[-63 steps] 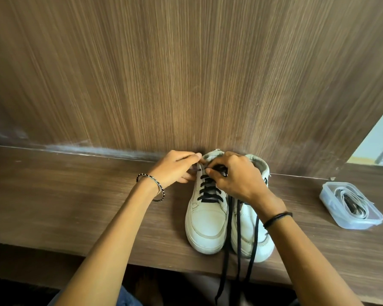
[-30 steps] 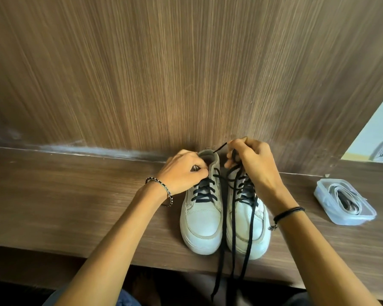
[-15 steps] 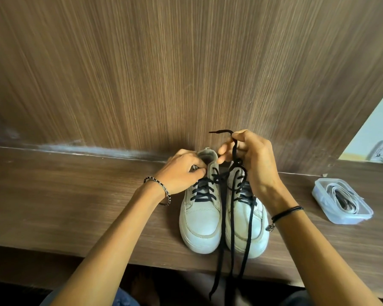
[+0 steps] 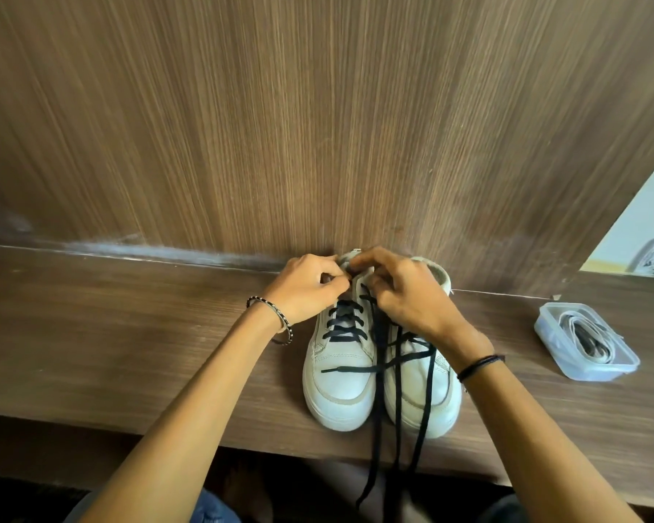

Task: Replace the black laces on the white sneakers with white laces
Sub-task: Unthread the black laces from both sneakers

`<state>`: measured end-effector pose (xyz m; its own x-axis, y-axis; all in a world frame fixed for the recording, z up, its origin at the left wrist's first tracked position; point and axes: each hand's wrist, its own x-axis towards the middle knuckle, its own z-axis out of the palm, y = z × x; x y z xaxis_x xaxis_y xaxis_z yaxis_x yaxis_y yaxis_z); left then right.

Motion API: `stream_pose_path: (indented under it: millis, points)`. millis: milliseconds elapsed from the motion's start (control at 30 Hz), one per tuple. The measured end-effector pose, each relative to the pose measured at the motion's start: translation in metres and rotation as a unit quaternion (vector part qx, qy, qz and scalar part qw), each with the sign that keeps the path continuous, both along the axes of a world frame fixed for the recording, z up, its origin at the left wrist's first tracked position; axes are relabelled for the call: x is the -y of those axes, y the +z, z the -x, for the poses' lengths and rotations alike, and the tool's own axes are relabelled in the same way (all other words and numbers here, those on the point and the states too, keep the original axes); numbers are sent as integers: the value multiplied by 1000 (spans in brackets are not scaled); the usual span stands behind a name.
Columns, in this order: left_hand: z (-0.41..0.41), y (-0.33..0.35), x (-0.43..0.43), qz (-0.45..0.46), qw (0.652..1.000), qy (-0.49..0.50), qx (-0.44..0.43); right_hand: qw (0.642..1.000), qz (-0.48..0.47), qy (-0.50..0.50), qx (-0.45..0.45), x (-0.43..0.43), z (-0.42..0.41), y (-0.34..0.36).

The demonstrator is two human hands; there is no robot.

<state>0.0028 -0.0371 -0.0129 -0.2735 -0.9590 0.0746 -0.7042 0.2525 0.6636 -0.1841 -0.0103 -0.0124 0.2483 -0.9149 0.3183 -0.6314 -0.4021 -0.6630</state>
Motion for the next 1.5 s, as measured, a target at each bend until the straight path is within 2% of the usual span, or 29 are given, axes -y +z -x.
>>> stream_pose_path:
  millis: [67, 133, 267, 333, 533, 633, 700, 767, 900, 933, 967, 1000, 1067, 1100, 1133, 1167, 1233, 1267, 1300, 1367, 1433, 1500]
  points:
    - [0, -2, 3, -24, 999, -7, -42, 998, 11, 10, -58, 3, 0, -1]
    - [-1, -4, 4, -64, 990, -16, -125, 998, 9, 6, -66, 6, 4, -1]
    - [0, -4, 0, -164, 925, 51, -339, 996, 18, 13, -81, 6, 8, 2]
    - [-2, -5, -1, -145, 935, 41, -321, 996, 17, 10, -84, 6, 9, 1]
    - [2, -3, 1, -65, 991, -10, -114, 996, 32, 10, -87, 4, 9, 0]
    - [7, -6, 1, 12, 999, -31, -13, 996, 31, 13, -89, 5, 10, 0]
    - [8, -7, 0, 29, 999, -23, -11, 996, 27, 14, -89, 4, 11, 1]
    - [7, -8, 0, 41, 998, -16, -44, 996, 21, 13, -87, 4, 11, 1]
    - [11, -14, -1, 7, 985, 42, -166, 998, 10, -5, -69, 3, 9, 1]
    - [13, -13, -1, -25, 971, 71, -229, 998, 9, -12, -68, 4, 9, 1]
    - [14, -11, -1, -65, 941, 104, -315, 998, 6, -15, -67, 4, 9, 1]
    - [16, -8, -1, -119, 890, 134, -420, 998, 4, -14, -66, 4, 8, 1]
    - [15, -1, -1, -210, 760, 172, -591, 998, -3, -7, -62, 4, 9, 1]
    - [14, 0, -2, -222, 731, 181, -619, 998, -5, -6, -59, 4, 8, 1]
    - [13, 2, -3, -211, 745, 178, -607, 998, -7, -7, -58, 4, 8, 1]
    - [12, 2, -5, -177, 798, 169, -550, 998, -7, -9, -57, 3, 8, 2]
    - [11, 2, -10, -70, 925, 114, -356, 998, -8, -13, -58, 3, 8, 1]
    - [12, 0, -11, -12, 964, 86, -250, 998, -9, -15, -58, 3, 8, 1]
    - [13, -2, -12, 46, 985, 68, -149, 998, -9, -16, -58, 2, 8, 1]
    - [15, -4, -12, 140, 989, 38, -15, 998, -8, -15, -59, 2, 8, 1]
    - [13, -3, -12, 154, 988, 5, 20, 998, -8, -13, -57, 3, 9, 2]
    - [8, 0, -10, 129, 990, -19, 53, 998, -10, -9, -54, 2, 10, 3]
